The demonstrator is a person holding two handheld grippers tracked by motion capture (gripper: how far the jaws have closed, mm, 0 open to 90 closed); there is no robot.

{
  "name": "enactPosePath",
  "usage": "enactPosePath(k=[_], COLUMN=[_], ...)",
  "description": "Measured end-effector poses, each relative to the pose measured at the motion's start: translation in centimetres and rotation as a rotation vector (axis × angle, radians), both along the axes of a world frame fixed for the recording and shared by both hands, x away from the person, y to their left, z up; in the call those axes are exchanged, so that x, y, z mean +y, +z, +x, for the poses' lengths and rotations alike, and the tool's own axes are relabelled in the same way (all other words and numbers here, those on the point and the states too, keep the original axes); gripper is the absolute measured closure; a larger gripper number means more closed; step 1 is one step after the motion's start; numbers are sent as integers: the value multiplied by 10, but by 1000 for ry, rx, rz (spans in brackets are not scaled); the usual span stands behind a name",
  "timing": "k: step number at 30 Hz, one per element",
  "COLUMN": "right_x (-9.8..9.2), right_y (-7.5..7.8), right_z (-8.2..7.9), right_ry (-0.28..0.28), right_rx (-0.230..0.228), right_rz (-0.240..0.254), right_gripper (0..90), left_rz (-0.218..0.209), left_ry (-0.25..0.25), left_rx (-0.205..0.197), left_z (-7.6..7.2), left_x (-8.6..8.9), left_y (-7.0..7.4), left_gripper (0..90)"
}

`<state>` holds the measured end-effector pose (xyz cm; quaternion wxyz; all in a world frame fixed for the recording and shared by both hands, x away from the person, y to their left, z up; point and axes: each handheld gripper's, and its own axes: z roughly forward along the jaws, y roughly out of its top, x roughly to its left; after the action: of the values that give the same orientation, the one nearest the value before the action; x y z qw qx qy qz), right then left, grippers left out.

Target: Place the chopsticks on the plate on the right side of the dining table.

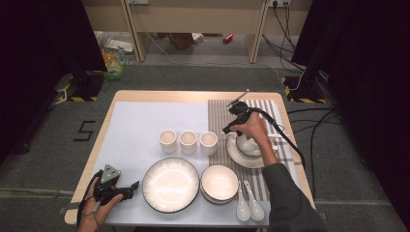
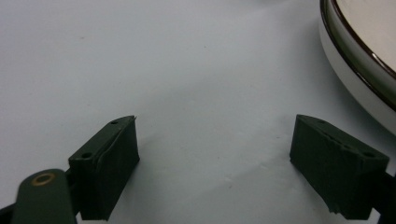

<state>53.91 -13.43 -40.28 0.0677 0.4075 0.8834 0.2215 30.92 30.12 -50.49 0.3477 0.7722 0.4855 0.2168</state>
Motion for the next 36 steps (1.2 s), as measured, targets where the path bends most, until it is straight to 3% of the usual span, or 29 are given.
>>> enactPosePath(k=[9, 16, 26, 36], right_x=[-46, -89, -137, -172], right_y=[28, 35, 35, 12], right_z=[-8, -16, -25, -28], right_ry=[-134, -259, -365, -460], right_rx=[-35, -34, -25, 42], right_rz=[25, 51, 47, 30], right_gripper=[302, 302, 296, 278], left_rz=[0, 1, 1, 1], left_ry=[0, 4, 0, 1], left_rx=[0, -5, 0, 0], left_z=[0, 0, 0, 0], left_x=[0, 0, 0, 0], left_y=[0, 0, 0, 0], left_gripper=[143, 143, 143, 143])
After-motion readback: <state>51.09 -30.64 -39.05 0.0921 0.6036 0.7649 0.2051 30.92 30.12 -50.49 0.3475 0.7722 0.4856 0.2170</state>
